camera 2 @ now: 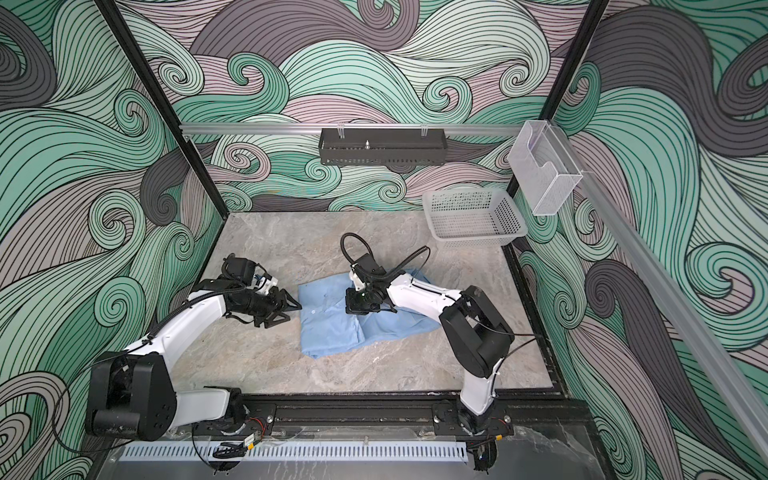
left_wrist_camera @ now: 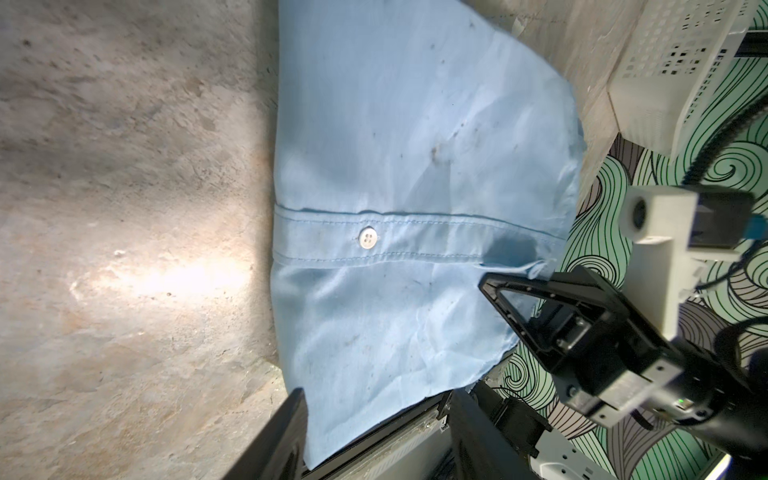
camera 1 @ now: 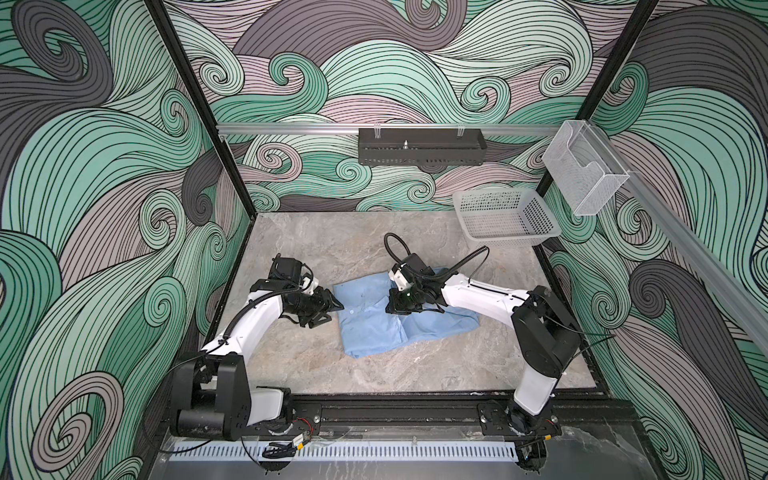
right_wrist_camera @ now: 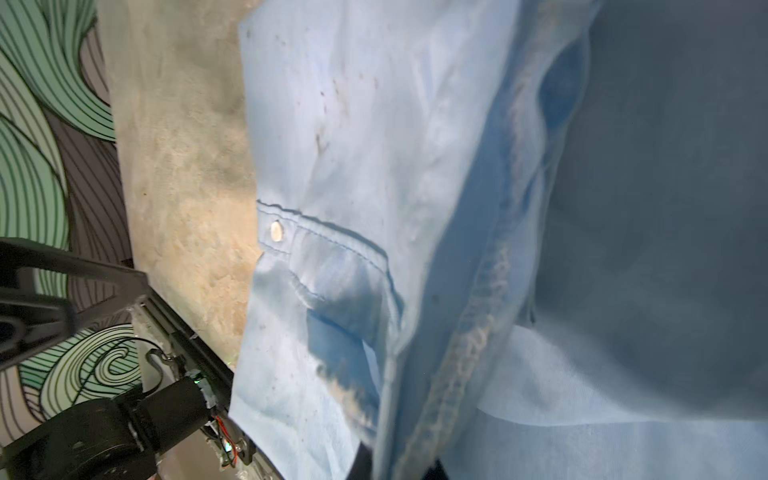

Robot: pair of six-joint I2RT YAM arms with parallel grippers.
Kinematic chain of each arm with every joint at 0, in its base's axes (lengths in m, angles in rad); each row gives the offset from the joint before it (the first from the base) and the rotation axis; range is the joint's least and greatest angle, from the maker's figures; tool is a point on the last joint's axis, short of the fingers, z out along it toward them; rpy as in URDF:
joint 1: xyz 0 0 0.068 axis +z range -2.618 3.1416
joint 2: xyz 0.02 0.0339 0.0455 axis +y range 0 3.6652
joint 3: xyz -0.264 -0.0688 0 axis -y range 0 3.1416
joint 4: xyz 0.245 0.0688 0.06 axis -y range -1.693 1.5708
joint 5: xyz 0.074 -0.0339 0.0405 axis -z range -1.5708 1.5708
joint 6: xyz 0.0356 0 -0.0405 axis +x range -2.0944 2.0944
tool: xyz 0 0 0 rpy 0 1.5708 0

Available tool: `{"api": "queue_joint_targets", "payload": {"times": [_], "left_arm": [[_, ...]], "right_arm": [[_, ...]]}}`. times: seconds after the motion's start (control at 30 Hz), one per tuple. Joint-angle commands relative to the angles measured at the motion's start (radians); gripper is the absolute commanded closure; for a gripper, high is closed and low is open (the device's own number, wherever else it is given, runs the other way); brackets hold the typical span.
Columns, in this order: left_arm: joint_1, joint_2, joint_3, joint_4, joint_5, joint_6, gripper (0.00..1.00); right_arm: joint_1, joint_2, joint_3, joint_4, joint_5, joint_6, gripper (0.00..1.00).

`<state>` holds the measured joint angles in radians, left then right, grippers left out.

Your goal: Fold and stack the long sleeve shirts

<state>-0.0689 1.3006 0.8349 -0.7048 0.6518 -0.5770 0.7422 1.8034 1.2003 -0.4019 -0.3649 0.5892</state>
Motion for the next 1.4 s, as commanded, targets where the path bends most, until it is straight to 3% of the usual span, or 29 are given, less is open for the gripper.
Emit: {"api": "queue_joint_targets", "payload": {"times": [0.0, 0.27, 0.5, 1.07, 1.37], "left_arm": [[-0.018, 0.022, 0.003, 0.057, 0.015, -0.04, 0.44], [-0.023, 0.044, 0.021, 0.086, 0.01, -0.054, 0.44], [-0.022, 0.048, 0.022, 0.083, 0.007, -0.05, 0.44], [-0.022, 0.067, 0.041, 0.065, 0.006, -0.037, 0.44], [-0.03, 0.052, 0.085, 0.084, 0.03, -0.086, 0.44]], "right_arm": [[-0.005, -0.011, 0.068, -0.106, 0.052, -0.083, 1.0], [0.002, -0.123, 0.247, -0.343, 0.102, -0.227, 1.0], [-0.058, -0.14, 0.195, -0.384, 0.122, -0.251, 1.0], [-0.096, 0.013, 0.003, -0.133, -0.016, -0.151, 1.0], [-0.104, 0.043, -0.045, -0.025, 0.006, -0.134, 1.0]]}}
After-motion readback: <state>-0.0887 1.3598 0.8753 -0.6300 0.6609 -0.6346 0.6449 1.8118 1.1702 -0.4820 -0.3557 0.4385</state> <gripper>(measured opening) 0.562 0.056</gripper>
